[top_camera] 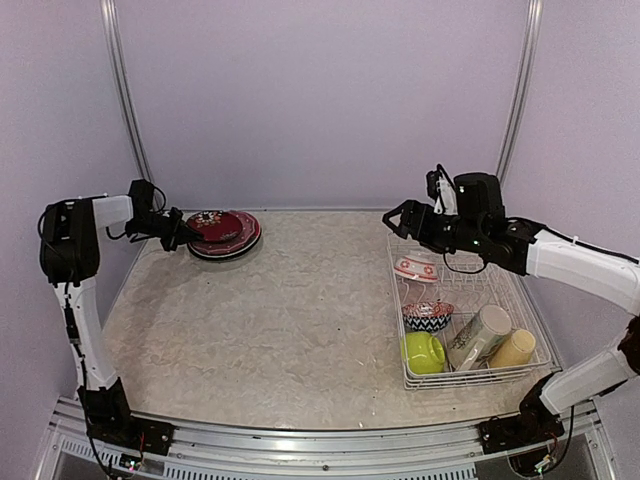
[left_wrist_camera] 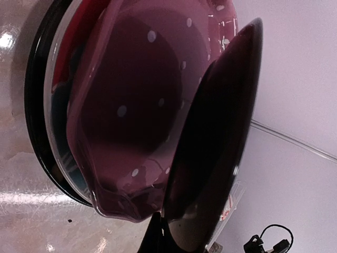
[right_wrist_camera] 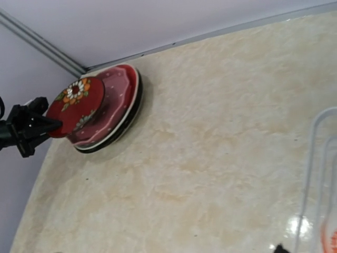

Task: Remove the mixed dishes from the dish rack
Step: Place the plate on the plate, then grab the bowl from the dish rack, then pass from the right arm to the left

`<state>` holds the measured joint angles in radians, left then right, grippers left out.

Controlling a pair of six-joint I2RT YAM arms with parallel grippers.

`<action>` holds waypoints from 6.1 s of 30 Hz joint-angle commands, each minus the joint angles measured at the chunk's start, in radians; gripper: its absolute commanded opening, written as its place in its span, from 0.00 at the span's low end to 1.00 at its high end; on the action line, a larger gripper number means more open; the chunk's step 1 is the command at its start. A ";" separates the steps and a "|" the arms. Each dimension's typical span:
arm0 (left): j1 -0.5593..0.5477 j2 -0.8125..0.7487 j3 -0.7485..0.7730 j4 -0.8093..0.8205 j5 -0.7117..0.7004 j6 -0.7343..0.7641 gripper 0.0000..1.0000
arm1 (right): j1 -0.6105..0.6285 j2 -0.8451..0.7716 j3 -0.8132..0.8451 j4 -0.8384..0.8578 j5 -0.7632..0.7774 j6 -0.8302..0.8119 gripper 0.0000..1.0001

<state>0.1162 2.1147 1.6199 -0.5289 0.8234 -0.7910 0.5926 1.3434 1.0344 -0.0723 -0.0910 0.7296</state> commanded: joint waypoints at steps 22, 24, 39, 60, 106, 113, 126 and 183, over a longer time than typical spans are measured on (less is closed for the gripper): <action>-0.007 0.060 0.191 -0.172 -0.117 0.130 0.65 | -0.009 -0.034 0.114 -0.492 0.275 -0.257 0.93; -0.006 0.036 0.190 -0.186 -0.139 0.139 0.70 | -0.008 0.003 0.137 -0.565 0.331 -0.310 0.95; -0.032 -0.235 0.098 -0.166 -0.151 0.157 0.87 | 0.019 0.179 0.209 -0.680 0.414 -0.866 0.94; -0.109 -0.370 0.008 -0.082 -0.044 0.114 0.89 | 0.008 0.352 0.288 -0.609 0.340 -1.276 0.93; -0.147 -0.361 -0.023 -0.037 -0.013 0.088 0.90 | -0.044 0.369 0.329 -0.484 0.507 -1.247 0.24; -0.154 -0.363 -0.023 -0.039 -0.015 0.091 0.90 | -0.040 0.281 0.265 -0.428 0.492 -1.179 0.14; -0.219 -0.394 -0.042 -0.013 -0.009 0.091 0.96 | -0.058 0.068 0.116 -0.274 0.375 -0.635 0.04; -0.625 -0.239 -0.065 0.089 0.123 0.111 0.42 | 0.128 0.309 0.005 0.855 -0.414 0.403 0.00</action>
<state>-0.5018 1.8668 1.5253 -0.3660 1.0168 -0.7311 0.7017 1.6356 0.9932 0.6708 -0.4847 1.1103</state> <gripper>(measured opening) 0.460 0.702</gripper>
